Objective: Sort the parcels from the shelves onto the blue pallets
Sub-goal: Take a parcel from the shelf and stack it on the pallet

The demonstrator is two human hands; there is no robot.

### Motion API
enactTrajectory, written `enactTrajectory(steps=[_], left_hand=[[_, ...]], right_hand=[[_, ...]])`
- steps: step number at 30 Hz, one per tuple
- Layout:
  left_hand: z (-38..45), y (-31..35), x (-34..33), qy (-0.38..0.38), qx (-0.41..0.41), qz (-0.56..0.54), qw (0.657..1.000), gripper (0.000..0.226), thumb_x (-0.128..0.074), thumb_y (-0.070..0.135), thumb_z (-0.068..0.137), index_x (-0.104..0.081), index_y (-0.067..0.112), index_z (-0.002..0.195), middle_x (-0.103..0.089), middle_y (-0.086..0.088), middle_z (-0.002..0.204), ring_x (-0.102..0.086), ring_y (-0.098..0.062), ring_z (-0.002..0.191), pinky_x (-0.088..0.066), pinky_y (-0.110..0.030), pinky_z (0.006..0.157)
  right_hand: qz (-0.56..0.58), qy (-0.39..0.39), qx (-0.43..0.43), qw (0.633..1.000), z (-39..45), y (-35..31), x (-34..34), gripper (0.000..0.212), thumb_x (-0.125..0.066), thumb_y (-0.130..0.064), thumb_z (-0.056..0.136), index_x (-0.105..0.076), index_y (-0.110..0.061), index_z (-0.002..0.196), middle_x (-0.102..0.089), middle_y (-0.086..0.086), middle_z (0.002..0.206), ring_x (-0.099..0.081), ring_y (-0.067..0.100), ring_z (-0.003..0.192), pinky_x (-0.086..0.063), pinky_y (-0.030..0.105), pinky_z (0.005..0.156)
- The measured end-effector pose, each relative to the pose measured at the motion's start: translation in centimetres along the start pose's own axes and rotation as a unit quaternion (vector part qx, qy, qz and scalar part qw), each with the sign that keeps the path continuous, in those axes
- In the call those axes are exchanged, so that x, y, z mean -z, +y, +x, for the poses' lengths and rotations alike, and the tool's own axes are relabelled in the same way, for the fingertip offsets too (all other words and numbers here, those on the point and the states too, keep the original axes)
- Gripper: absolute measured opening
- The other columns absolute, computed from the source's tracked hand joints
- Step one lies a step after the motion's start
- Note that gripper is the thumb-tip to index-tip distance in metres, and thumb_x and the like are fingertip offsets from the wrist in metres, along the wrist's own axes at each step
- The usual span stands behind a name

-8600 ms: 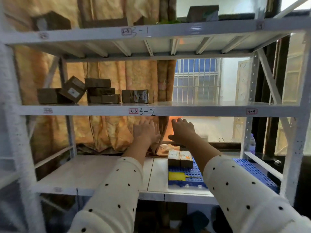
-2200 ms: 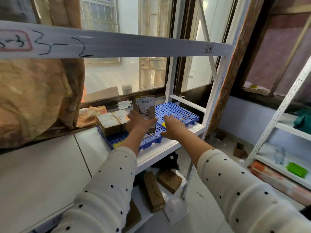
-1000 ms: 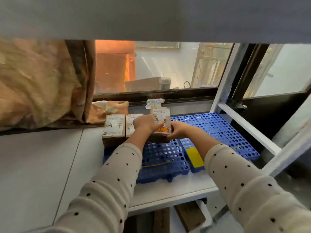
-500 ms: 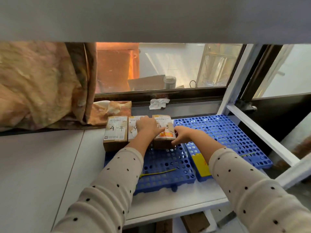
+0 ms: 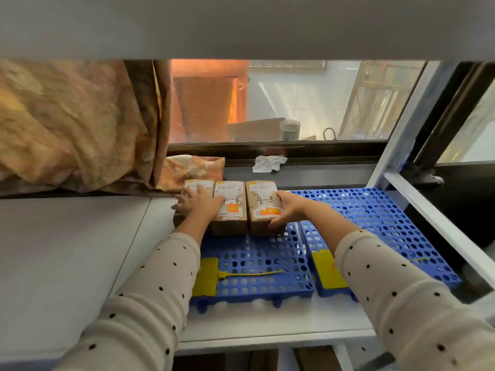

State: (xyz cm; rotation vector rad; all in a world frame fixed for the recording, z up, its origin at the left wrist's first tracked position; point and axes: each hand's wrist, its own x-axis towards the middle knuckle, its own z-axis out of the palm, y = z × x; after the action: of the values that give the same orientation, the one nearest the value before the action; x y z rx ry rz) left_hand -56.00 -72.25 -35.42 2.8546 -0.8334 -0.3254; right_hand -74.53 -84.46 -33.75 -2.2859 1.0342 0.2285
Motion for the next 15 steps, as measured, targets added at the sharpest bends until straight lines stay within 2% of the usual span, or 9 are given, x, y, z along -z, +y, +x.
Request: enactTrajectory(steps=[9, 12, 15], left_hand=[[-0.4, -0.2, -0.5, 0.007, -0.005, 0.014, 1.000, 0.078, -0.035, 0.067, 0.090, -0.024, 0.017, 0.149, -0.015, -0.017, 0.155, -0.014, -0.040, 0.141, -0.021, -0.052, 0.113], [-0.7, -0.8, -0.2, -0.003, -0.015, 0.018, 1.000, 0.079, -0.030, 0.069, 0.090, -0.020, 0.020, 0.151, -0.011, -0.015, 0.158, -0.008, -0.038, 0.144, -0.013, -0.057, 0.113], [-1.7, -1.3, 0.6, 0.011, -0.044, 0.046, 0.998, 0.076, -0.025, 0.067, 0.093, -0.014, 0.021, 0.153, -0.005, -0.012, 0.160, -0.003, -0.035, 0.146, -0.007, -0.057, 0.114]], right_hand=[[0.022, 0.028, 0.019, 0.999, 0.8, 0.4, -1.9, 0.090, -0.083, -0.029, 0.072, -0.026, -0.010, 0.139, -0.041, 0.010, 0.137, -0.045, 0.026, 0.122, -0.042, 0.042, 0.104], [-0.004, 0.035, 0.006, 0.999, 0.1, 0.1, -2.3, 0.105, -0.083, -0.035, 0.070, -0.014, -0.012, 0.146, -0.036, 0.012, 0.142, -0.043, 0.030, 0.126, -0.041, 0.045, 0.104], [-0.061, 0.039, -0.018, 0.997, -1.4, -0.5, -2.0, 0.122, -0.081, -0.049, 0.067, -0.001, -0.014, 0.152, -0.020, 0.014, 0.154, -0.032, 0.034, 0.137, -0.034, 0.047, 0.110]])
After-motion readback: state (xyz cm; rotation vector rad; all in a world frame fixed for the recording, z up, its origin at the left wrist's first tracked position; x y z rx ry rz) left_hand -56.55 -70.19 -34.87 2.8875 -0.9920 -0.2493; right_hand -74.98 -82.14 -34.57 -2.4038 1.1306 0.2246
